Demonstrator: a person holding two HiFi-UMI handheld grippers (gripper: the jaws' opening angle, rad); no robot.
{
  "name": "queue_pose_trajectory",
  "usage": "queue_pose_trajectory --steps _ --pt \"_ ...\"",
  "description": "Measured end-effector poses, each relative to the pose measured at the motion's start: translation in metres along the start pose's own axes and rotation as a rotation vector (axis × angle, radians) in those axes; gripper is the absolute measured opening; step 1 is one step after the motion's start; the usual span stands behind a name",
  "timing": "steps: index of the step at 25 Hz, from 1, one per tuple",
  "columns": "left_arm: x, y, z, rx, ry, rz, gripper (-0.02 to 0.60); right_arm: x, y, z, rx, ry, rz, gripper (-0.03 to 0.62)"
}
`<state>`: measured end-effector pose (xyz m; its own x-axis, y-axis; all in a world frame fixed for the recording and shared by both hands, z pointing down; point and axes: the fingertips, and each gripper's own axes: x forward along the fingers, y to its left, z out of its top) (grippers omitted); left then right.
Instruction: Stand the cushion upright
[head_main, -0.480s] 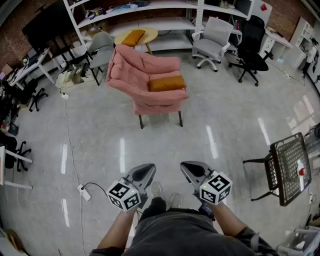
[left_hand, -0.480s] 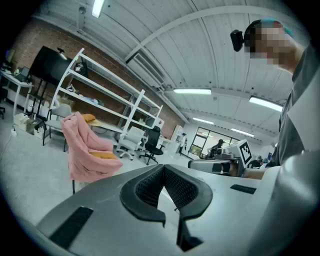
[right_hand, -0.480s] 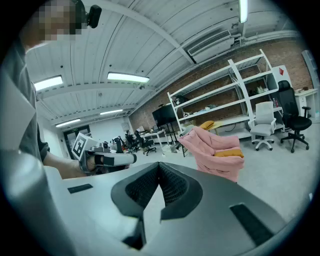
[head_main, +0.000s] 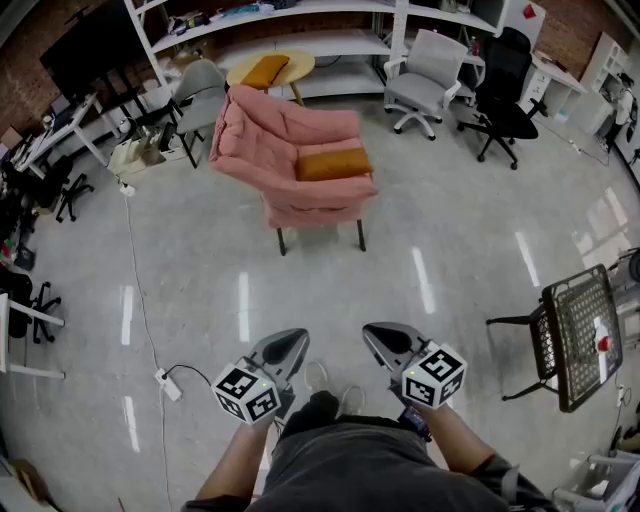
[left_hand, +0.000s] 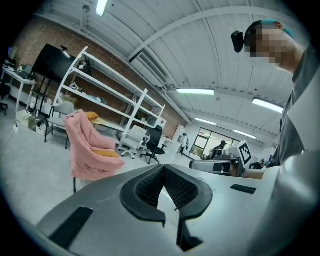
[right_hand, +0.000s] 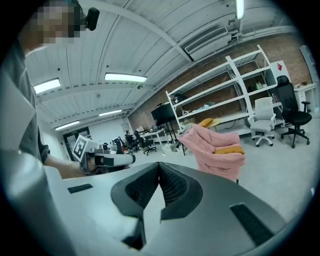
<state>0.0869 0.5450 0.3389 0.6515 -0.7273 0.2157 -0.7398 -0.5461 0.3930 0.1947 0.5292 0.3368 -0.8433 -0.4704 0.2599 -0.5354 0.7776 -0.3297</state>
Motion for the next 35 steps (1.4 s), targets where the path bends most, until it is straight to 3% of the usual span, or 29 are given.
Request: queue_pose_trajectory --steps 8,16,24,35 --pt "0.012 0.067 0.017 -0.035 0.002 -0.011 0.009 0.060 -0.024 0.010 0.036 0.028 -0.040 0.015" --pt "0.021 0.136 0.067 0.001 -0.011 -0.029 0.009 0.126 -0.040 0.048 0.022 0.008 -0.078 0.015" --pt "0.024 0.179 0.090 0.001 -0.031 -0.023 0.009 0.164 -0.056 0.068 0.016 -0.006 -0.100 0.015" --pt "0.084 0.231 0.111 -0.013 -0.014 0.001 0.009 0.205 -0.136 0.092 0.045 -0.009 -0.106 0.015"
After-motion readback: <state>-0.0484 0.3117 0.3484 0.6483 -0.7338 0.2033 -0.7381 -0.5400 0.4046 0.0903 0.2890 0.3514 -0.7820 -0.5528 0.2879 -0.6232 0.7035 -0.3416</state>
